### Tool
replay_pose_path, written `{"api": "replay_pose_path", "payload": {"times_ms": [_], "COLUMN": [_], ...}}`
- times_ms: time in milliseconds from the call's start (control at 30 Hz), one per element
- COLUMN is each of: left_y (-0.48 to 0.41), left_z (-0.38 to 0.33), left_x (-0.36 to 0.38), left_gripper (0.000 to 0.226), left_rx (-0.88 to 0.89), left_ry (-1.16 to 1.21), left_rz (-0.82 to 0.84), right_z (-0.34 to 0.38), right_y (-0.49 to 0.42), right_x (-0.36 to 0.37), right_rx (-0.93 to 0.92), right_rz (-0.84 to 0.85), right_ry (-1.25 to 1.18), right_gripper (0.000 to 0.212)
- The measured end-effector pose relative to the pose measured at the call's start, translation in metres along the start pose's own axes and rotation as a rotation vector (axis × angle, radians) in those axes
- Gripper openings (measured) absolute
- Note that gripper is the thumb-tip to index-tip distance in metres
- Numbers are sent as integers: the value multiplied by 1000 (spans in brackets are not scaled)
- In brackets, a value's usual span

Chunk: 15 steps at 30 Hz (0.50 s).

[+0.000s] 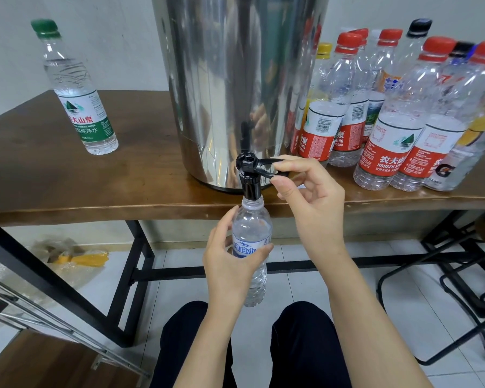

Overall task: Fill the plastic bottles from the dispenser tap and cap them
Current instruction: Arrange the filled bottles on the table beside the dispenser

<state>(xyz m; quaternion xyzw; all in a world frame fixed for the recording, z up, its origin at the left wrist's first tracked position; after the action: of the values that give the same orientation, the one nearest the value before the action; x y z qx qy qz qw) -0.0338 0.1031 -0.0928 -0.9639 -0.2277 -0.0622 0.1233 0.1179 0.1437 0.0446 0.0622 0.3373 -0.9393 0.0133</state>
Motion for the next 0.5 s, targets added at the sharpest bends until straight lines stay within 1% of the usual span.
{"api": "replay_pose_path", "payload": {"times_ms": [67,267,367,500], "left_y": [0,-1,-1,-1], "left_z": [0,-1,-2,-3], "left_x": [0,1,1,1], "left_gripper": [83,83,83,82], "left_rx": [3,4,7,12], "left_ry": [-3,6,3,2], "left_rz": [3,2,8,12], "right_z": [0,7,13,18], "right_y": [0,-4,-6,-6], "right_x": [0,-2,-4,-4], "right_rx": [-3,-51,-91,-187], "right_rz": [1,31,62,95], "right_ry": [9,95,177,310], "right_gripper": [20,14,16,18]}}
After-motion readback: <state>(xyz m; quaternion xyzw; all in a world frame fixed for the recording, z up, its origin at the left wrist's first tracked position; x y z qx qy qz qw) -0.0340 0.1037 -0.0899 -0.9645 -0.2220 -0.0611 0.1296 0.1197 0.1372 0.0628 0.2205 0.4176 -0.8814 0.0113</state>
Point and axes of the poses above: each hand's wrist, its own y-axis away from the middle knuckle, its own x-axis out of the palm, z = x × y, the point moved 10 cm from there along -y, towards the middle knuckle, and after that the axes turned 9 degrees about y, right-handed, at the moved point
